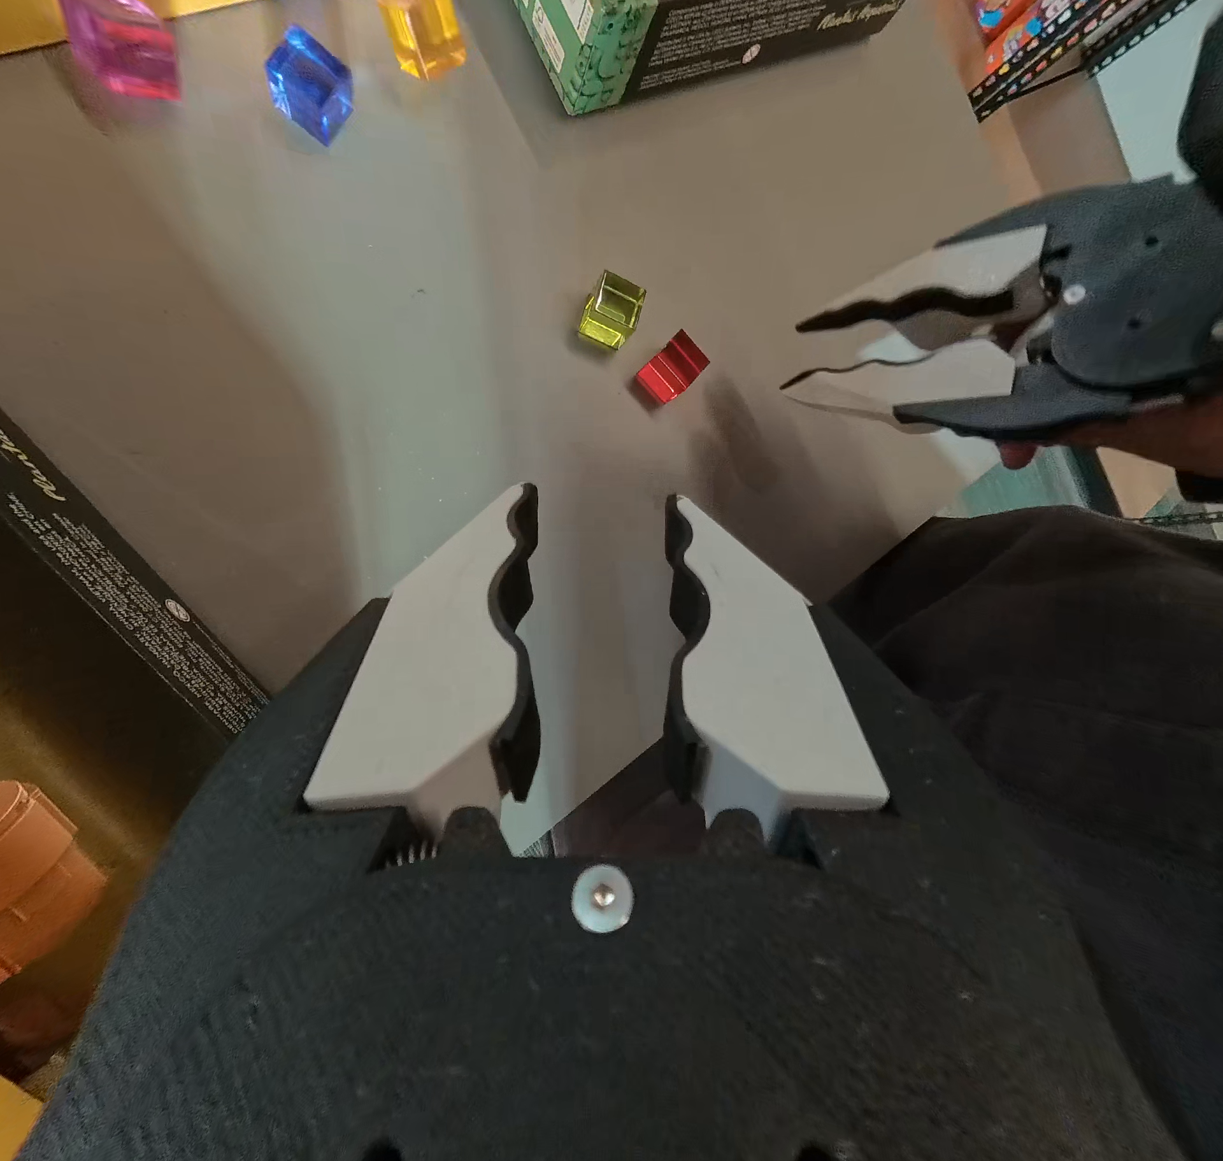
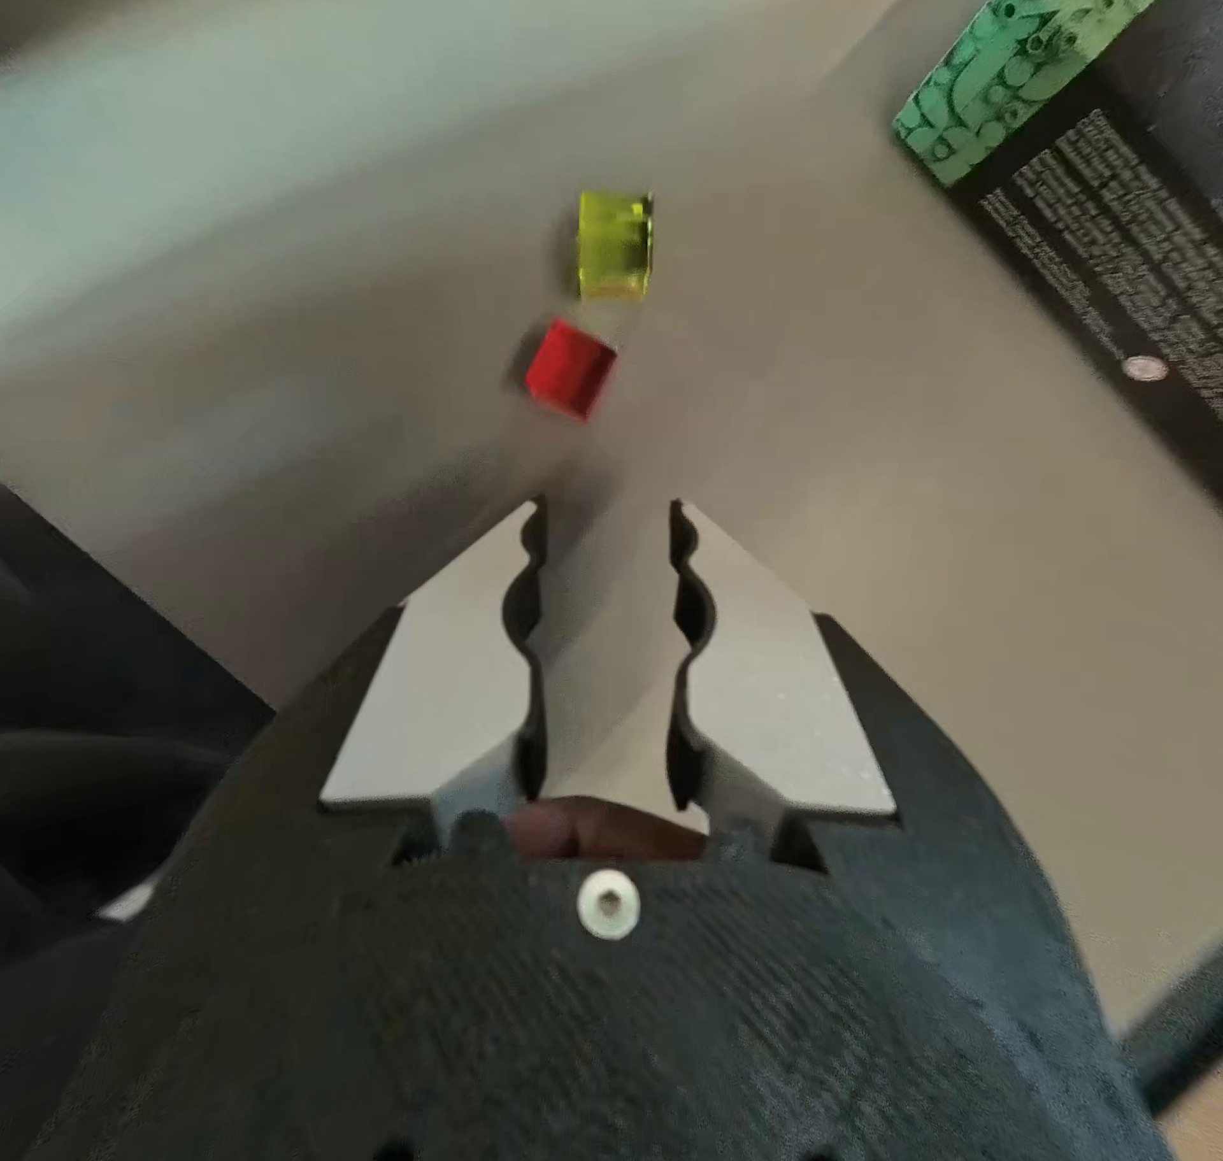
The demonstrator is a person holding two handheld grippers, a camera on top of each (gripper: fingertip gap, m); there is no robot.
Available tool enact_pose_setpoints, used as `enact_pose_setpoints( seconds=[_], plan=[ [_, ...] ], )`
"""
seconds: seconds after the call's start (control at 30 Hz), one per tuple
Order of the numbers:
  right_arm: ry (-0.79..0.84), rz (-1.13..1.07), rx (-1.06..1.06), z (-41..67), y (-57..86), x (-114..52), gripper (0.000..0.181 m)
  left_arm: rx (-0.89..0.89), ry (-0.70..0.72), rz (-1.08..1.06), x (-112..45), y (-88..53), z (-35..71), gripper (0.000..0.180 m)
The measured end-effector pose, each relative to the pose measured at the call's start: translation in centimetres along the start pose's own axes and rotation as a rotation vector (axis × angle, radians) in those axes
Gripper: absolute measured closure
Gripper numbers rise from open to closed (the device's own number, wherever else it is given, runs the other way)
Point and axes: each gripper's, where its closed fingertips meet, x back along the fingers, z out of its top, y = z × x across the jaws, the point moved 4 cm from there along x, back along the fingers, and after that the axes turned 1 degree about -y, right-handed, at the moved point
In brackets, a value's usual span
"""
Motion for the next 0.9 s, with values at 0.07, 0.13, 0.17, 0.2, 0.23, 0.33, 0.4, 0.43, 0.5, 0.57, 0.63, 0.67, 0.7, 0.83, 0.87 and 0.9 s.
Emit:
enact_pose_setpoints(
  seconds=[0.07, 0.13, 0.17, 0.2, 0.23, 0.33, 0.4, 0.43, 0.5, 0.57, 0.63, 0.67, 0.7, 0.83, 0.87, 0.9],
  plan=[
    [0.034, 0.074, -0.098, 1.4, 0.1, -0.6, 0.133, -0.003, -0.009, 0.002, 0.0, 0.0, -0.1, 0.144],
    [0.065, 0.151, -0.151, 2.8, 0.0, -1.1, 0.123, 0.001, -0.016, 0.005, 0.0, 0.0, -0.2, 0.144],
    [0.075, 0.185, -0.161, 3.4, -0.2, -1.4, 0.121, 0.005, -0.017, 0.006, -0.1, 0.0, -0.2, 0.144],
    [0.074, 0.202, -0.165, 3.8, -0.3, -1.9, 0.120, 0.010, -0.017, 0.006, -0.1, 0.0, -0.2, 0.144],
    [0.059, 0.211, -0.162, 4.1, -0.5, -2.5, 0.120, 0.016, -0.017, 0.006, -0.2, 0.0, -0.2, 0.144],
    [-0.021, 0.204, -0.145, 3.7, -0.6, -4.3, 0.128, 0.034, -0.014, -0.002, -0.9, 0.1, 0.2, 0.144],
    [-0.072, 0.203, -0.136, 3.2, -0.6, -4.8, 0.154, 0.040, -0.012, -0.012, -1.6, 0.2, 0.7, 0.144],
    [-0.071, 0.205, -0.133, 3.2, -0.6, -4.7, 0.154, 0.041, -0.012, -0.016, -2.0, 0.2, 0.9, 0.144],
    [-0.033, 0.188, -0.129, 3.7, -0.1, -3.9, 0.156, 0.046, -0.012, -0.026, -2.8, 0.2, 1.4, 0.144],
    [0.024, 0.173, -0.137, 4.6, 0.6, -2.7, 0.156, 0.051, -0.015, -0.032, -3.6, 0.0, 1.7, 0.144],
    [0.058, 0.178, -0.146, 5.5, 1.2, -2.0, 0.156, 0.060, -0.019, -0.036, -4.4, -0.3, 2.0, 0.144],
    [0.069, 0.184, -0.145, 6.0, 1.3, -1.8, 0.156, 0.066, -0.020, -0.036, -4.8, -0.5, 2.2, 0.144],
    [0.077, 0.190, -0.140, 6.5, 1.4, -1.9, 0.156, 0.070, -0.022, -0.031, -5.1, -0.7, 2.4, 0.144],
    [0.067, 0.218, -0.100, 7.8, 1.2, -3.1, 0.156, 0.068, -0.030, 0.042, -6.8, -2.9, 3.6, 0.144],
    [0.062, 0.222, -0.094, 7.9, 1.1, -3.5, 0.156, 0.065, -0.027, 0.069, -7.3, -3.6, 4.2, 0.144],
    [0.054, 0.232, -0.091, 7.9, 0.9, -3.7, 0.156, 0.058, -0.023, 0.100, -7.7, -4.5, 4.7, 0.143]
  ],
)
